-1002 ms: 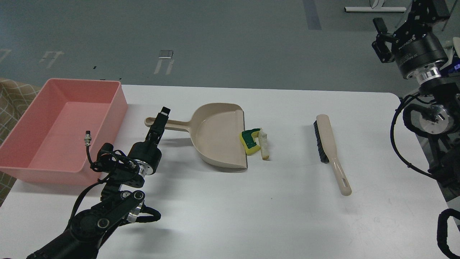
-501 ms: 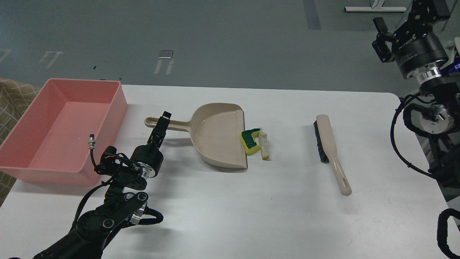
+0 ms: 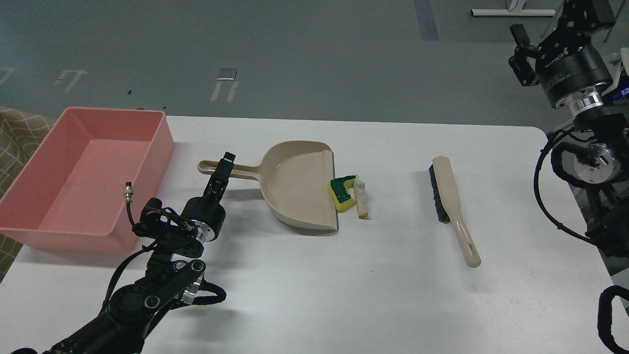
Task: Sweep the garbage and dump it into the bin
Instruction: 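Grasp the beige dustpan handle with the left gripper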
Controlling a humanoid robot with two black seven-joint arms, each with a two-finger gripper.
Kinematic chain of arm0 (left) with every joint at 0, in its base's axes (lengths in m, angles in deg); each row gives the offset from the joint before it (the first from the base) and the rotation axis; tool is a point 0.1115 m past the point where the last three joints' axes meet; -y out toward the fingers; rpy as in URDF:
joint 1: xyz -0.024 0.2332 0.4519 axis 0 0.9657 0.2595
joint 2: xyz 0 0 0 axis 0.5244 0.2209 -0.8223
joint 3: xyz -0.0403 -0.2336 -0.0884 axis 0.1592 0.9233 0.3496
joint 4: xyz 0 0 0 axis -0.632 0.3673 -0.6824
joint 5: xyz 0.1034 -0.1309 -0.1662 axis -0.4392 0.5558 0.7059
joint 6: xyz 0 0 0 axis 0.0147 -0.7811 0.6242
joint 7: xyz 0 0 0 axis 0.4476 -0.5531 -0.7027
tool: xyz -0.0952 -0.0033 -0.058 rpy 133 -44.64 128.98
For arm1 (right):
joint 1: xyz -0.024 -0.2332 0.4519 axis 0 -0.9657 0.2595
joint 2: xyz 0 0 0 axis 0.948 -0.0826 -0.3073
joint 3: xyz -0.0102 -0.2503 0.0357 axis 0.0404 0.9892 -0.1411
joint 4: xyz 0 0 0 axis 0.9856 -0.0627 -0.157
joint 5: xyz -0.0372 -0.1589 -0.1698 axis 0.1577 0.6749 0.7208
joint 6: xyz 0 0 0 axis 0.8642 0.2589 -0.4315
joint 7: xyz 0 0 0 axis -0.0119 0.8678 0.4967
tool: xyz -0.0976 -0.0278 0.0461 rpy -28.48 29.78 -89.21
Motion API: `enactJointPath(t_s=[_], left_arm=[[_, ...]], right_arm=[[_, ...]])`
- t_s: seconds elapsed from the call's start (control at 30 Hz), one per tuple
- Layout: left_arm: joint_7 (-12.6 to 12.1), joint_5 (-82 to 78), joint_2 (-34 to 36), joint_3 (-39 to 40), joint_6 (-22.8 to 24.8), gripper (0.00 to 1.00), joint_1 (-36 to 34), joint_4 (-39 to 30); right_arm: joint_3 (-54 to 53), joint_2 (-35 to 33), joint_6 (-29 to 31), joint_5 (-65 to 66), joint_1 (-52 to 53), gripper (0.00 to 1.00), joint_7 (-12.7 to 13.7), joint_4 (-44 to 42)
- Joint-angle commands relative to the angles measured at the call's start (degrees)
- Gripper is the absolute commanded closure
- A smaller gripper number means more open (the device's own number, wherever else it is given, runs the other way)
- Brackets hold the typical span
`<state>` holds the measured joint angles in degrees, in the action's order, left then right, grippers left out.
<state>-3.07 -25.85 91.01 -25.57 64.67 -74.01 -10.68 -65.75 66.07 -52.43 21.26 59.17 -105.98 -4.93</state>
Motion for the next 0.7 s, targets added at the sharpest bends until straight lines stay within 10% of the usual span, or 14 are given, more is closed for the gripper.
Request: enactJointPath(t_s=[0.0,0.3,0.43,0.67], left_arm=[[-0.5,0.1,0.0,0.0,0.0,0.36,0.0,0.3],[-1.4,0.4,-0.7,0.0,0.1,0.65,0.0,1.0],[-2.4,0.5,-0.8,0.1,0.2,0.97,-0.1,1.0],[-3.5,0.4,-0.8,0.1,-0.2,1.00,-0.6,0.8]], right_arm=[[0.0,-0.1,0.0,0.0,0.0,0.00,0.0,0.0],[0.0,0.0,0.0,0.0,0.1,0.00,0.0,0.1],[0.0,-0.1,0.1,0.0,0.1,0.00,0.0,0.4],[1.2,-2.5,0.4,0.0,0.0,0.00,0.1,1.7]])
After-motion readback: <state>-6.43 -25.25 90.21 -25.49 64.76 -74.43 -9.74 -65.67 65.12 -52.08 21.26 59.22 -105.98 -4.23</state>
